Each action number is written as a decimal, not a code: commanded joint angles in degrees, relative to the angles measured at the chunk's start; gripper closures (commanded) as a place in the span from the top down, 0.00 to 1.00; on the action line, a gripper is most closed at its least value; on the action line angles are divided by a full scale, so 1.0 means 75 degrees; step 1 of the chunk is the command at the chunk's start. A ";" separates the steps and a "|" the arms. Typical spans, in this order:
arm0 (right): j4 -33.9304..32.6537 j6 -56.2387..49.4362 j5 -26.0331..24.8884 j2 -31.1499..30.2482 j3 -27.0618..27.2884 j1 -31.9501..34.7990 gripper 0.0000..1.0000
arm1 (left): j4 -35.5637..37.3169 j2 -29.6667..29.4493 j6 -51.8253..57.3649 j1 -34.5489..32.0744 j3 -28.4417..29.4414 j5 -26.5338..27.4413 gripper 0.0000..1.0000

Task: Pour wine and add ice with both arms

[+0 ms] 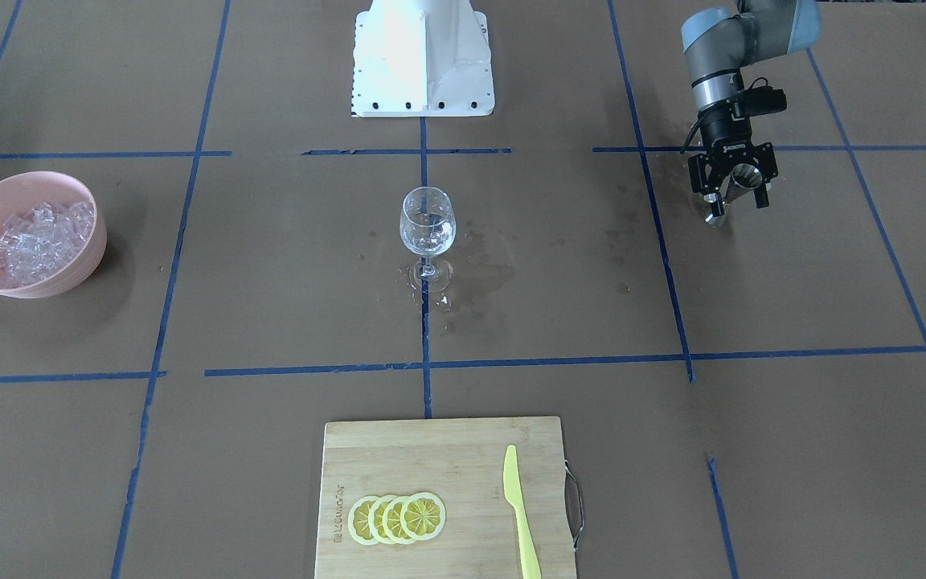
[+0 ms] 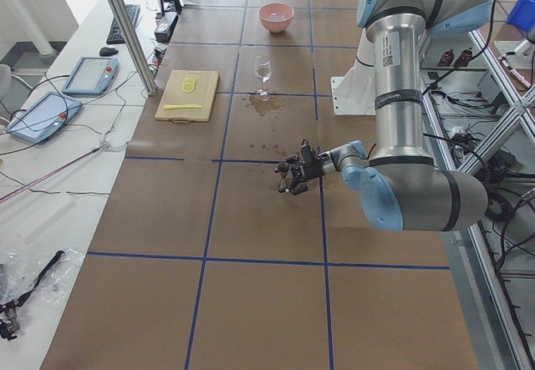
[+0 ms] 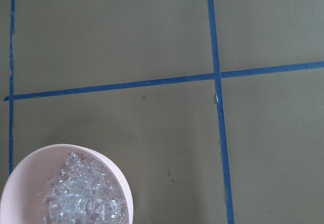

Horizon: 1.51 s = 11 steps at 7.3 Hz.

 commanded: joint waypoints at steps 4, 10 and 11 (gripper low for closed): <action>-0.0021 0.0000 0.0012 -0.0012 0.0011 0.0000 1.00 | 0.0000 -0.0095 0.0007 -0.0052 -0.0045 0.0003 0.61; -0.0033 0.0000 0.0000 -0.0023 -0.0012 0.0000 1.00 | 0.0000 -0.0060 0.0007 -0.0052 -0.0069 0.0073 0.51; -0.0033 0.0000 0.0000 -0.0023 -0.0012 0.0000 1.00 | 0.0000 -0.0060 0.0007 -0.0052 -0.0046 0.0073 0.49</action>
